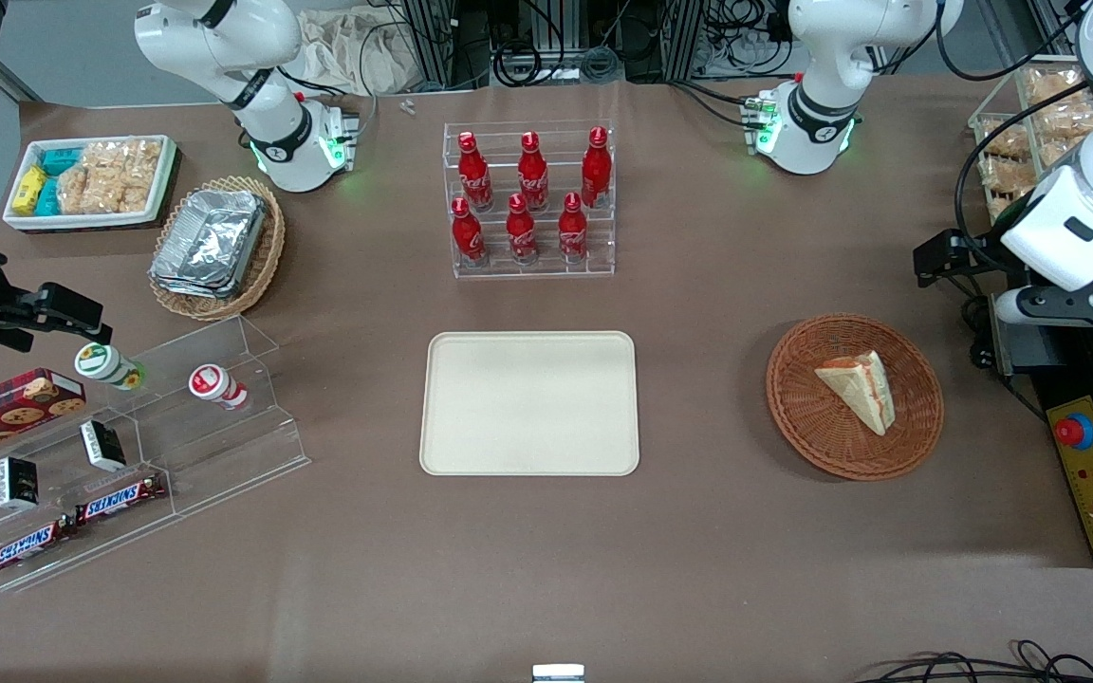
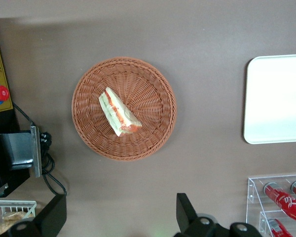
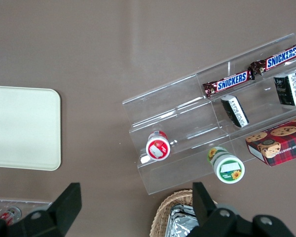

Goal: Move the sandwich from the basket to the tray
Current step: 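Move the left gripper down over the sandwich in the wicker basket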

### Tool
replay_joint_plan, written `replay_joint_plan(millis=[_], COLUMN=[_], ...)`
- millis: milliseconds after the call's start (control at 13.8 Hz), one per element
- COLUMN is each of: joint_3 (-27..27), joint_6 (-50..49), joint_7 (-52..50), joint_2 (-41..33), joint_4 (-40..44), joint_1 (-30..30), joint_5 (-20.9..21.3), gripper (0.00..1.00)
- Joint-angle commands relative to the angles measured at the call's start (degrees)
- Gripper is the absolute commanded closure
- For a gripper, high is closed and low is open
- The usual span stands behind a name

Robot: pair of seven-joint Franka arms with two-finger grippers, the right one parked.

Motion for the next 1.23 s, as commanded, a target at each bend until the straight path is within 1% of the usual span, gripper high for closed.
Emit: replay_joint_plan(millis=[0, 145, 217, 361, 506, 578, 867, 1012, 1157], joint_3=[-0.21, -0.03, 0.06, 0.23, 0.23, 0.23, 2.16, 4.18, 4.80], joint_6=[-3.22, -3.76, -3.76, -3.50, -3.15, -1.75, 15.00, 24.84, 35.48], joint_7=[-1.17, -1.87, -4.05, -11.68, -21.61, -23.13, -27.70, -30.08, -31.40], joint_2=[-0.74, -0.66, -0.48, 0.31, -0.74, -1.01, -3.02, -2.85, -1.89], joint_4=[0.92, 0.75, 0.48, -1.44, -5.21, -7.58, -21.89, -28.92, -35.61], joint_1=[-0.14, -0.14, -0.05, 0.12, 0.12, 0.21, 0.83, 0.92, 0.92], joint_5=[-0.78, -0.52, -0.60, -0.34, 0.27, 0.54, 0.54, 0.54, 0.45], gripper=[0.00, 0.00, 0.00, 0.00, 0.00, 0.00, 0.00, 0.00, 0.00])
